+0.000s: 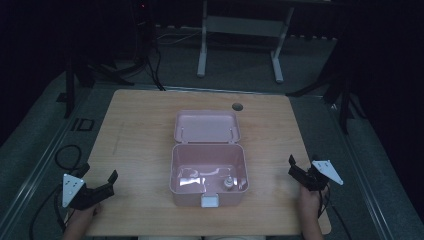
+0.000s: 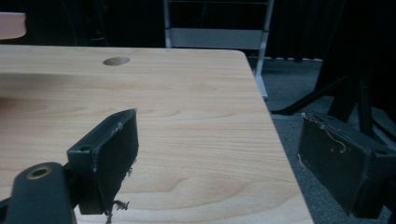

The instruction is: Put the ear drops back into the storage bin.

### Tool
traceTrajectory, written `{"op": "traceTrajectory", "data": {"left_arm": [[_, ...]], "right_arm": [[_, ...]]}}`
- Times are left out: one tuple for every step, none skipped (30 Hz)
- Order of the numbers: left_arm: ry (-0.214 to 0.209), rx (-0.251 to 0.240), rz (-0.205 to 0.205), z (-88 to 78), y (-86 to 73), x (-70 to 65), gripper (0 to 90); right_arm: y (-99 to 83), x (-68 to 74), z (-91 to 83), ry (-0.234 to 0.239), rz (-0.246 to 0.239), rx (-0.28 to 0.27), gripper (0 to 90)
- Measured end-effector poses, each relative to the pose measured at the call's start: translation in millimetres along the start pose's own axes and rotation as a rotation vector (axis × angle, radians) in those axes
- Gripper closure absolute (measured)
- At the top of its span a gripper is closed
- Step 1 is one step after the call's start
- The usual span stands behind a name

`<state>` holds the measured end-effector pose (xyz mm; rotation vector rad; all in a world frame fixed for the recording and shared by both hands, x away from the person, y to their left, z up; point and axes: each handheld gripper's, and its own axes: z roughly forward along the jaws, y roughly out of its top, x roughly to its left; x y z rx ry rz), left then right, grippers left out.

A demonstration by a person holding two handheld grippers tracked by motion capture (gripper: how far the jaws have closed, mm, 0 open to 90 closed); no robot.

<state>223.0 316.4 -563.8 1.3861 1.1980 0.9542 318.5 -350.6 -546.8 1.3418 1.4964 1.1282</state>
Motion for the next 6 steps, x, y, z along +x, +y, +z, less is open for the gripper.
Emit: {"op": "traceTrajectory", "data": {"left_arm": [[-0.001,0.000,0.000,0.0,0.0,0.0,0.4],[-0.001,0.000,0.001,0.0,0.0,0.0,0.4],[-0.001,0.000,0.001,0.0,0.0,0.0,0.4],[-0.001,0.000,0.002,-0.1,0.0,0.0,0.4],[-0.001,0.000,0.001,0.0,0.0,0.0,0.4],[0.000,0.000,0.002,0.0,0.0,0.0,0.4]], "right_arm": [[-0.1,0.6,0.5,0.003,-0.006,0.006,12.4],[-0.2,1.7,1.2,0.001,-0.014,0.011,12.4],[-0.2,1.7,1.2,0.001,-0.014,0.011,12.4],[-0.3,2.6,1.9,0.005,-0.022,0.015,12.4],[-0.2,4.4,2.2,0.007,-0.037,0.016,12.4],[-0.3,4.8,2.4,0.010,-0.041,0.023,12.4]]}}
